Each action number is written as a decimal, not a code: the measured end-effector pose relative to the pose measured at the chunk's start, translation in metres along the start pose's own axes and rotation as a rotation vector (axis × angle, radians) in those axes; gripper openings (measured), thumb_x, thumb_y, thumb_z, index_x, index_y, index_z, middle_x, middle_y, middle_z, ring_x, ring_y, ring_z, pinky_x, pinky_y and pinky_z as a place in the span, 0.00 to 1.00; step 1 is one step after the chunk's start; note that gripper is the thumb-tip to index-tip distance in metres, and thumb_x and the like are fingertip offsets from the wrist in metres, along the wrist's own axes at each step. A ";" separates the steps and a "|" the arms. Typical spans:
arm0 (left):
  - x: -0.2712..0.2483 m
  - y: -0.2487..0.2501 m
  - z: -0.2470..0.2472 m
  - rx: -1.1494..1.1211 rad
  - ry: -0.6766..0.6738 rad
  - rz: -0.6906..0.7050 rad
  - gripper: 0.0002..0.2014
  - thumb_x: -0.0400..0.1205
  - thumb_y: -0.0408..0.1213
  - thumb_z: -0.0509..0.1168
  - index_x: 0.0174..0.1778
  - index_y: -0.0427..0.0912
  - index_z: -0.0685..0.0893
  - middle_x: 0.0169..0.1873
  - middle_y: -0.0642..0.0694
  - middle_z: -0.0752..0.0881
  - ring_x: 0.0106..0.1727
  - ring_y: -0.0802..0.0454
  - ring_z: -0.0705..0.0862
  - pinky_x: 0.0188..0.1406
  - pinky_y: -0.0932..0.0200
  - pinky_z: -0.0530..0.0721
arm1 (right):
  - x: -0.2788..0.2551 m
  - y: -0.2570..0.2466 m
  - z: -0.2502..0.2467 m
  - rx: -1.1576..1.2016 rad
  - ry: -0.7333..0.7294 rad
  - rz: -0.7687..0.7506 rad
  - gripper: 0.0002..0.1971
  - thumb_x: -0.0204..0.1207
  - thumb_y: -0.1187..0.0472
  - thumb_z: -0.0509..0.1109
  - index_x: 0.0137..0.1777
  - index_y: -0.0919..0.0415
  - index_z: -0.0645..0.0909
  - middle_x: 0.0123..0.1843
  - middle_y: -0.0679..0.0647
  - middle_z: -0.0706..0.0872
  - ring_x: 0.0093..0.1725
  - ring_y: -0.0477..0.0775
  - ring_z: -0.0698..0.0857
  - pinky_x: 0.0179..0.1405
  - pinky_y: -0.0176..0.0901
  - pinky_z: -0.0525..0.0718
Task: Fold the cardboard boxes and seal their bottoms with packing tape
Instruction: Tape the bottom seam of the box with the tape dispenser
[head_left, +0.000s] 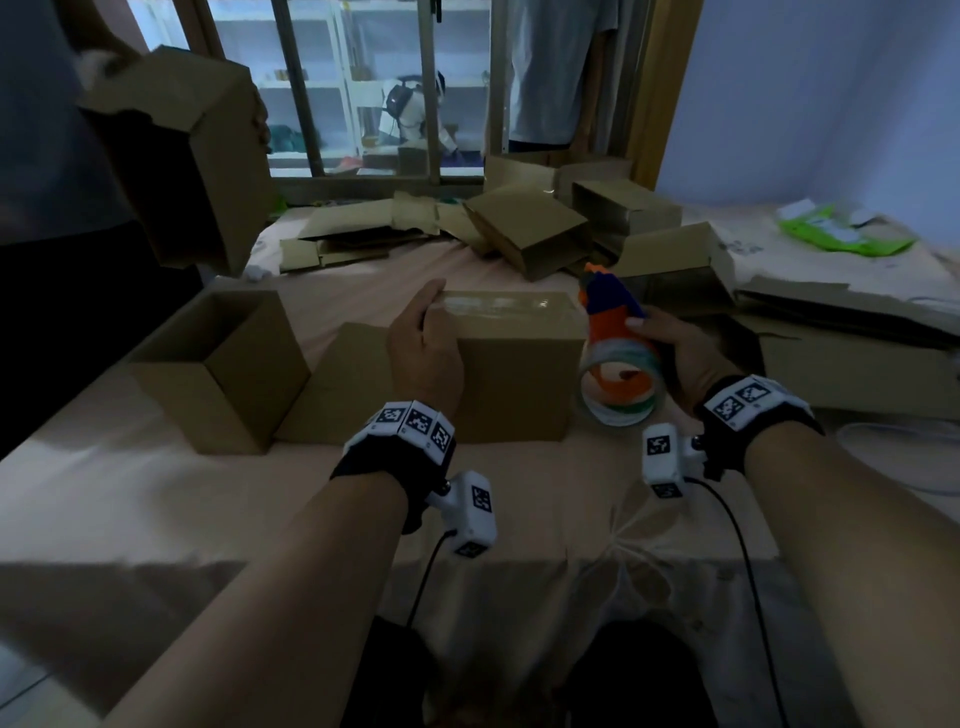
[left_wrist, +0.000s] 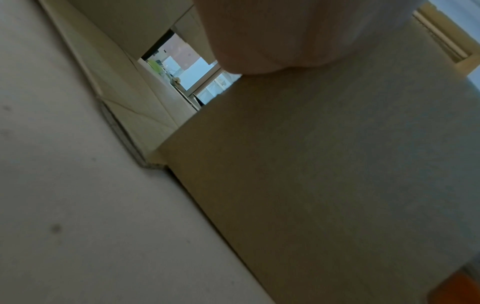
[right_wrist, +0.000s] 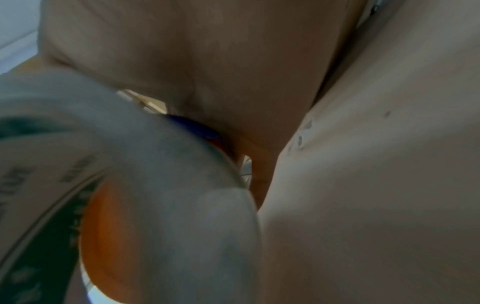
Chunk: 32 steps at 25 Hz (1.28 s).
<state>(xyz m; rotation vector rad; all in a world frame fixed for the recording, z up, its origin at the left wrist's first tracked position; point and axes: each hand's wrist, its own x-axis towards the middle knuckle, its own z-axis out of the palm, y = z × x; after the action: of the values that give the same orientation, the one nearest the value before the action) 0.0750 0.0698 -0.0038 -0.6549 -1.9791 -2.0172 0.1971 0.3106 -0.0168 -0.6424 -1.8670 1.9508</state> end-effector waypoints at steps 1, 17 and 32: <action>0.000 -0.001 0.001 -0.003 -0.001 0.002 0.25 0.82 0.41 0.52 0.71 0.36 0.83 0.64 0.43 0.85 0.53 0.72 0.78 0.48 0.88 0.70 | -0.002 0.001 -0.002 -0.018 0.001 -0.002 0.36 0.59 0.43 0.81 0.70 0.51 0.82 0.62 0.65 0.87 0.60 0.69 0.87 0.68 0.67 0.80; -0.001 -0.003 0.004 0.029 0.003 -0.021 0.18 0.89 0.30 0.54 0.72 0.35 0.81 0.48 0.58 0.84 0.41 0.83 0.78 0.41 0.87 0.72 | -0.034 0.002 0.028 -0.338 0.385 -0.175 0.21 0.81 0.44 0.68 0.62 0.56 0.65 0.49 0.51 0.73 0.43 0.47 0.76 0.34 0.38 0.69; -0.001 -0.006 0.012 0.014 0.023 0.012 0.24 0.83 0.41 0.53 0.72 0.37 0.82 0.68 0.41 0.83 0.67 0.54 0.79 0.68 0.64 0.74 | -0.031 -0.013 0.027 -0.598 0.483 -0.215 0.35 0.57 0.35 0.79 0.54 0.50 0.64 0.46 0.50 0.80 0.46 0.58 0.84 0.50 0.64 0.85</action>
<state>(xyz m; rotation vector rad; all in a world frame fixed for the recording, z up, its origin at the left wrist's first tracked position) 0.0750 0.0821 -0.0095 -0.6361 -1.9700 -1.9938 0.2074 0.2716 -0.0013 -0.9312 -2.0718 0.9721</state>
